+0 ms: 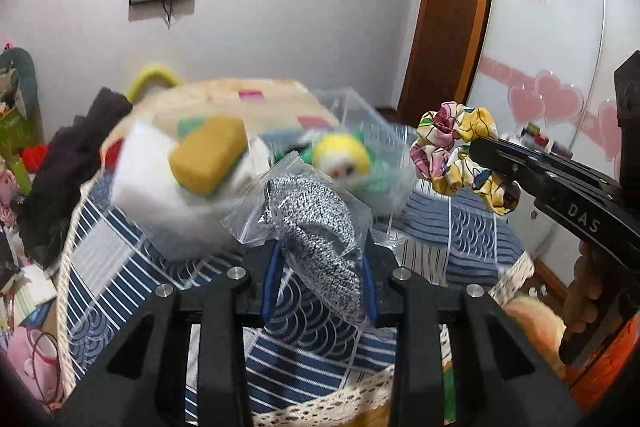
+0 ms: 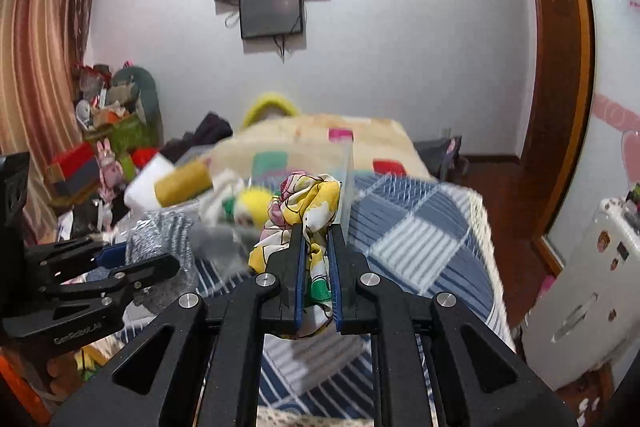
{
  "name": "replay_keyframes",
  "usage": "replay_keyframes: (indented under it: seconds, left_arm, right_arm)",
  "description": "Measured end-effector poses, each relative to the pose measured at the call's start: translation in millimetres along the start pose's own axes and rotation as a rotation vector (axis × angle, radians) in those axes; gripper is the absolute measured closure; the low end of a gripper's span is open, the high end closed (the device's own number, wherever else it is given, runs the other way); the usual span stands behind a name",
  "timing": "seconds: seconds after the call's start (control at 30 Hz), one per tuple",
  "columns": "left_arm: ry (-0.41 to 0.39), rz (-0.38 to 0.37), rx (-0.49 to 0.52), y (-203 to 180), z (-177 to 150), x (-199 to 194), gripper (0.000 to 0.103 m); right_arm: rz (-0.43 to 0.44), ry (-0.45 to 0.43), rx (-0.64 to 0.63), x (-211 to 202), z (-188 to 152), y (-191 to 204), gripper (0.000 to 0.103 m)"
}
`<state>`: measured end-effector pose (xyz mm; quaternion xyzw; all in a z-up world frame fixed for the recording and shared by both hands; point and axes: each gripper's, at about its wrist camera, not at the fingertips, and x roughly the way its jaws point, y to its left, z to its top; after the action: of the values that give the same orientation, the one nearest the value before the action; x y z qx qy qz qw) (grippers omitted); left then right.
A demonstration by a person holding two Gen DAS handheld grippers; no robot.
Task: Organize soft objects
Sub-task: 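Grasp silver mesh bag with left tool while right tool grasps floral cloth, then place silver mesh bag in box with left tool while right tool places floral cloth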
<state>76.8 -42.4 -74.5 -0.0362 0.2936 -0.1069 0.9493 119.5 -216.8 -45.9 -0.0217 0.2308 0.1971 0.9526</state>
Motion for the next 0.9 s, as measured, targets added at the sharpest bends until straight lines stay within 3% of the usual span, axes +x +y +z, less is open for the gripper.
replay_keyframes:
  seconds: [0.23, 0.4, 0.67, 0.83, 0.9]
  left_arm:
    - [-0.094, 0.016, 0.002, 9.8, 27.0, -17.8, 0.070]
    - [-0.136, 0.058, 0.014, 7.0, 48.7, -0.9, 0.070]
    - [-0.080, 0.147, 0.065, 3.6, 66.7, 61.7, 0.070]
    - [0.019, 0.117, 0.036, 11.9, 63.6, 99.3, 0.070]
    - [0.024, 0.103, 0.028, 12.8, 62.2, 103.5, 0.067]
  right_arm:
    - [-0.008, -0.065, -0.010, 7.6, 23.6, 6.1, 0.094]
    - [-0.028, -0.071, -0.022, 28.2, 33.8, 13.4, 0.093]
    - [-0.047, 0.002, -0.040, 75.7, 34.0, 18.8, 0.093]
    - [-0.015, 0.105, -0.029, 103.9, 21.2, 17.2, 0.093]
    - [-0.014, 0.131, -0.033, 107.7, 16.8, 16.5, 0.092]
